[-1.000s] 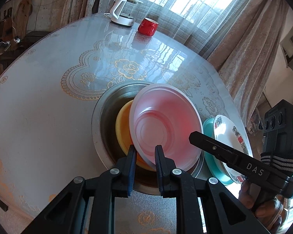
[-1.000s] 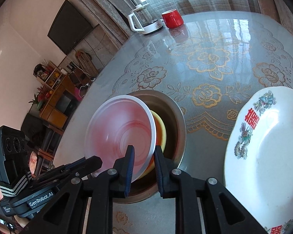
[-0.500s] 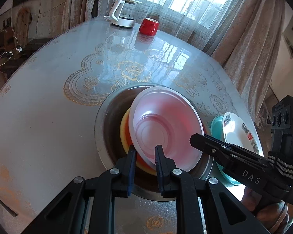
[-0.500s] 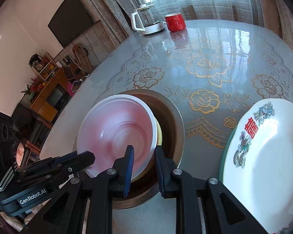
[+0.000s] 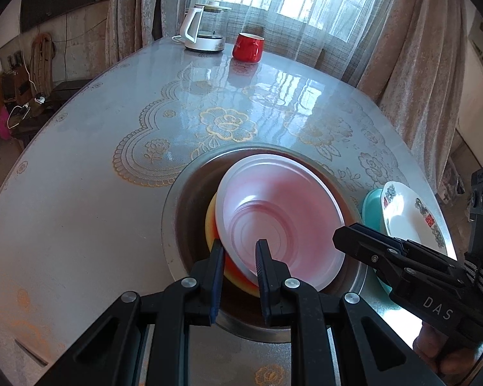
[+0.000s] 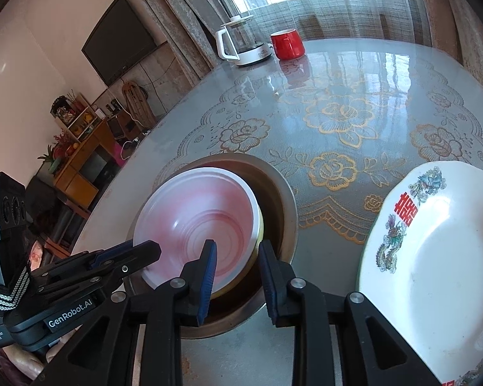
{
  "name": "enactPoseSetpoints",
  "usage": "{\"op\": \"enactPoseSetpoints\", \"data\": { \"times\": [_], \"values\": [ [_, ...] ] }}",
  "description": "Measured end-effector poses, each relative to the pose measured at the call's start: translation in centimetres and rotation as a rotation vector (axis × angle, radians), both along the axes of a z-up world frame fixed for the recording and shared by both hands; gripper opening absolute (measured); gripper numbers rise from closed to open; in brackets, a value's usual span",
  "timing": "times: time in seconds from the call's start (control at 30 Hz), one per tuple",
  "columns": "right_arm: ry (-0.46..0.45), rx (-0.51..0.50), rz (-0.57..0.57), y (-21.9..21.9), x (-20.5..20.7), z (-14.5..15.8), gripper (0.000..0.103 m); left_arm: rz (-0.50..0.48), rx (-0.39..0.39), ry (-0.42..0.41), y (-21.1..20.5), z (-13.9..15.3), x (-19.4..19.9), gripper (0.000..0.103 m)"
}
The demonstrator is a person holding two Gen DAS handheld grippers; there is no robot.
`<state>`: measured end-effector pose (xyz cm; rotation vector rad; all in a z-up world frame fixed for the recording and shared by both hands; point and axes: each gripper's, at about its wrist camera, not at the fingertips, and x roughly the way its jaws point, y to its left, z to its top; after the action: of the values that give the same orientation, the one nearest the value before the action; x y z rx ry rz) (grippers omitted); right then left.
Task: Organize plates and bowls
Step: 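Settle the red-and-white bowl in the yellow bowl and open the right gripper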
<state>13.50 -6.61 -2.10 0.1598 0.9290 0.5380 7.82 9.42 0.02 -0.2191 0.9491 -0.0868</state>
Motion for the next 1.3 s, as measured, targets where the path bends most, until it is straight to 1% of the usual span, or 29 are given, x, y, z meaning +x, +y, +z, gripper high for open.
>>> {"op": "enactPoseSetpoints", "data": {
  "times": [0.03, 0.1, 0.2, 0.43, 0.57, 0.87, 1.0, 1.2, 1.3],
  "values": [
    [-0.007, -0.010, 0.005, 0.2, -0.1, 0.0, 0.026, 0.002, 0.002, 0.002, 0.0, -0.1, 0.0, 0.018],
    [-0.010, -0.022, 0.013, 0.5, -0.3, -0.3, 0.022, 0.005, 0.008, 0.005, -0.1, -0.2, 0.0, 0.018],
    [-0.017, -0.026, 0.014, 0.8, -0.6, -0.4, 0.020, 0.008, 0.010, 0.006, 0.1, -0.2, 0.0, 0.018],
    [-0.002, -0.012, 0.016, 0.8, -0.4, -0.4, 0.020, 0.016, 0.005, -0.001, 0.3, -0.2, -0.1, 0.019],
    [0.004, -0.005, 0.022, 0.9, -0.2, -0.5, 0.021, 0.023, 0.020, -0.014, 0.4, -0.1, -0.2, 0.019],
    [-0.015, -0.024, 0.025, 1.4, -0.7, -0.5, 0.021, 0.031, 0.031, -0.018, 0.6, -0.3, -0.3, 0.019],
    [-0.008, -0.010, 0.020, 1.2, -0.5, -0.5, 0.021, 0.038, 0.018, -0.026, 1.0, -0.2, -0.4, 0.019],
    [0.002, 0.005, 0.016, 1.1, -0.6, -0.5, 0.021, 0.039, 0.030, -0.046, 1.1, 0.0, -0.7, 0.020],
    [0.000, -0.001, 0.012, 1.0, -0.9, -0.3, 0.025, 0.039, 0.035, -0.048, 1.0, -0.1, -0.6, 0.020]
  ]
}}
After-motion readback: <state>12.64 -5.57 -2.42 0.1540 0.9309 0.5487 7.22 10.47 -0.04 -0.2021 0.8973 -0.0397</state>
